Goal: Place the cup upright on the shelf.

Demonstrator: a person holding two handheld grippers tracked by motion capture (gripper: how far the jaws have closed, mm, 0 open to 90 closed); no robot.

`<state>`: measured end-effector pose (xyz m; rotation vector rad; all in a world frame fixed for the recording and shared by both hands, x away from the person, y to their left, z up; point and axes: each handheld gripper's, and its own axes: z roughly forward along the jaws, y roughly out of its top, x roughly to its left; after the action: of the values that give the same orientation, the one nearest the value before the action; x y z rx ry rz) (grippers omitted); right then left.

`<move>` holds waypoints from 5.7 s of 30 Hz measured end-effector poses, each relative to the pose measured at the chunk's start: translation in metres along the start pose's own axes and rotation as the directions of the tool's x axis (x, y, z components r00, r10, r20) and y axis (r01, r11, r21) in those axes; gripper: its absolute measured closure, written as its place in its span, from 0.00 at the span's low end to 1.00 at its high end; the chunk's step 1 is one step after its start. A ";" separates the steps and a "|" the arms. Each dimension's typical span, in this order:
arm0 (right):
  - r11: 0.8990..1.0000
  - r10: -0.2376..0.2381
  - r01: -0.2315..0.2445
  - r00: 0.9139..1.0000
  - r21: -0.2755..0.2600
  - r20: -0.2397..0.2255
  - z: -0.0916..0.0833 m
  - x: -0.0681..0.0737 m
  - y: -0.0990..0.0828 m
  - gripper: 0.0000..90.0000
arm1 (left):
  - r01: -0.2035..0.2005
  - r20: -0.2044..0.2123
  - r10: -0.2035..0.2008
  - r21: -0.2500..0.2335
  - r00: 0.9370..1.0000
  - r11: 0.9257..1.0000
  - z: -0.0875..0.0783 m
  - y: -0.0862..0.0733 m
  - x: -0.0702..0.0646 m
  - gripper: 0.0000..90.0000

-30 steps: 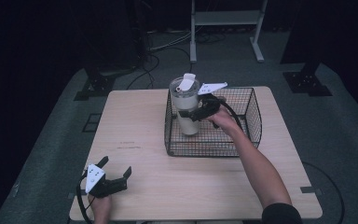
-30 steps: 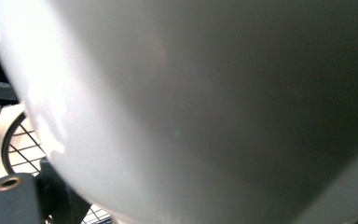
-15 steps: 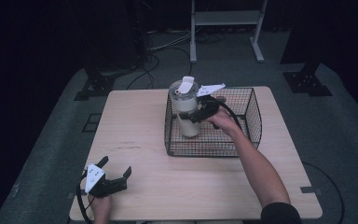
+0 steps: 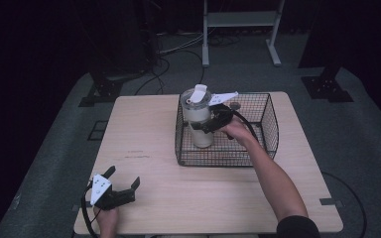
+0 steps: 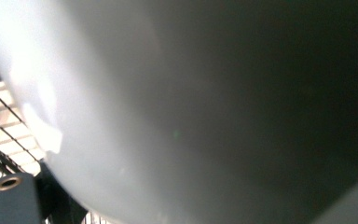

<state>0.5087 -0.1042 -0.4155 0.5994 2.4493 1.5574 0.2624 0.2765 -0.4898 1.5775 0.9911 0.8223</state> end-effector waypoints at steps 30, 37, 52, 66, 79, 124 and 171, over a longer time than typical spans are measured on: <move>1.000 -0.012 0.013 1.000 0.023 -0.015 -0.010 -0.004 -0.011 0.09 | -0.003 0.002 0.003 -0.002 1.000 1.000 0.000 0.000 -0.001 0.00; 0.999 -0.026 0.027 1.000 0.031 -0.012 -0.014 -0.004 -0.013 0.09 | -0.002 0.001 0.002 -0.003 1.000 1.000 0.000 0.000 -0.001 0.00; 1.000 -0.021 0.021 1.000 0.023 -0.003 -0.022 -0.003 -0.019 0.09 | -0.003 0.000 0.003 -0.002 1.000 1.000 0.000 0.000 -0.001 0.00; 0.999 -0.034 0.034 0.999 0.025 0.000 -0.027 -0.002 -0.021 0.09 | -0.009 -0.001 0.009 -0.001 1.000 1.000 0.000 0.000 -0.001 0.00; 0.999 -0.038 0.038 0.999 0.028 0.013 -0.032 0.000 -0.022 0.09 | -0.009 -0.003 0.009 0.000 1.000 1.000 0.000 0.000 -0.002 0.00; 0.998 -0.052 0.049 0.995 0.049 0.079 -0.074 0.016 -0.017 0.10 | -0.010 -0.003 0.010 -0.006 1.000 1.000 -0.001 0.000 -0.002 0.00; 0.996 -0.093 0.092 0.991 0.013 0.100 -0.160 0.064 0.000 0.10 | -0.012 -0.009 0.012 -0.007 1.000 1.000 0.000 -0.001 -0.003 0.00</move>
<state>0.3939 -0.2094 -0.3416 0.5441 2.3751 1.4461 0.2605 0.2737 -0.4903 1.5769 0.9850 0.8407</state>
